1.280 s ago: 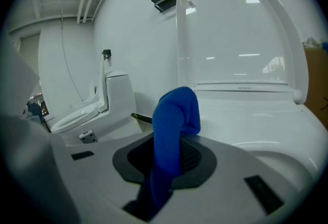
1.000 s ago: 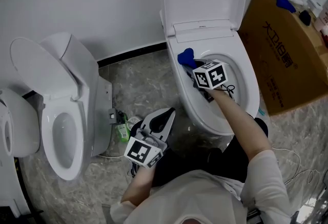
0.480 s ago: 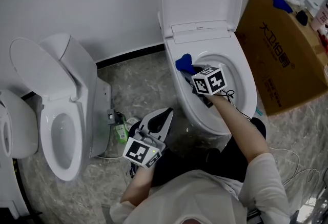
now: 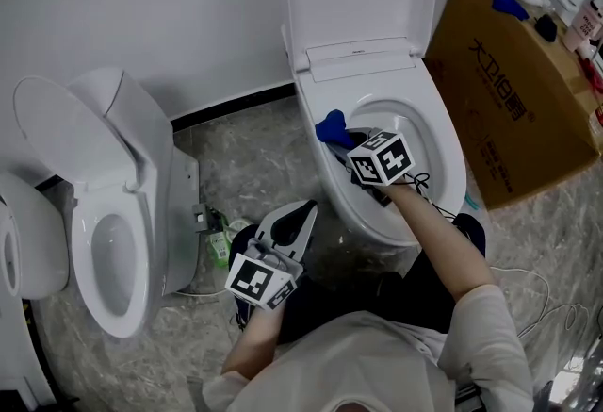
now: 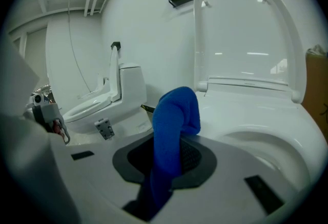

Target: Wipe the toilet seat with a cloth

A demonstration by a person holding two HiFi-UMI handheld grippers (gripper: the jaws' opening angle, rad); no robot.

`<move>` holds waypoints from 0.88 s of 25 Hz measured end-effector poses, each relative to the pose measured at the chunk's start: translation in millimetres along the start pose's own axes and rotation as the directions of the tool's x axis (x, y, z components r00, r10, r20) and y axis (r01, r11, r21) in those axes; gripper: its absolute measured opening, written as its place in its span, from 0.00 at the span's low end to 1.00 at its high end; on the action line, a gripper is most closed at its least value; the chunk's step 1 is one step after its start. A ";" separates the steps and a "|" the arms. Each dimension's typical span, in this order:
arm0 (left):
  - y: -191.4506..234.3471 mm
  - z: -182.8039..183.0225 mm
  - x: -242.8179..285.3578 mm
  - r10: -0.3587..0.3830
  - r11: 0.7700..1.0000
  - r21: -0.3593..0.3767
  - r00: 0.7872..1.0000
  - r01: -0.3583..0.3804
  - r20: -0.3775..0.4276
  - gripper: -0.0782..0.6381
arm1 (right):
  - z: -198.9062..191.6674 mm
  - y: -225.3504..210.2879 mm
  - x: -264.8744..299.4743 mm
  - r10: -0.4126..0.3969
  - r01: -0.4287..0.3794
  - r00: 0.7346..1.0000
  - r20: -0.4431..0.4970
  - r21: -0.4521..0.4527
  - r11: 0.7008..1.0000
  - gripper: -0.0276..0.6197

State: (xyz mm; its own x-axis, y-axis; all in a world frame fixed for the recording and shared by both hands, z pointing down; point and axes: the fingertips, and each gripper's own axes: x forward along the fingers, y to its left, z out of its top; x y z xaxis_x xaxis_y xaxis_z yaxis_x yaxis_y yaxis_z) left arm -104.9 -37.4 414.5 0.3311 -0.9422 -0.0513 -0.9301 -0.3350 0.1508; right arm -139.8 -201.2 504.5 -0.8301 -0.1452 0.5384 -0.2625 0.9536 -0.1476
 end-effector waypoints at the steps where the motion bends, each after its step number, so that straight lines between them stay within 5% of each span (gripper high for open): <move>1: 0.0 0.1 -0.2 -0.001 1.000 -0.004 1.000 0.001 0.003 0.12 | -0.6 1.1 -0.7 0.002 -0.002 1.000 -0.002 0.002 1.000 0.12; 22: 0.3 1.5 5.7 -0.028 0.997 -0.072 0.999 0.030 0.024 0.12 | -13.7 25.4 -15.6 0.052 -0.056 0.997 -0.056 -0.063 0.996 0.12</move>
State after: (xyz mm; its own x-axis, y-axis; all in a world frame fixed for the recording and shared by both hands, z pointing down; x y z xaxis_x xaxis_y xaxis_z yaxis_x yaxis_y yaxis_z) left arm -103.6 -42.9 412.8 0.3532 -0.9322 -0.0794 -0.9059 -0.3620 0.2200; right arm -126.8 -171.0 503.7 -0.8140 -0.0804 0.5753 -0.1843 0.9750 -0.1245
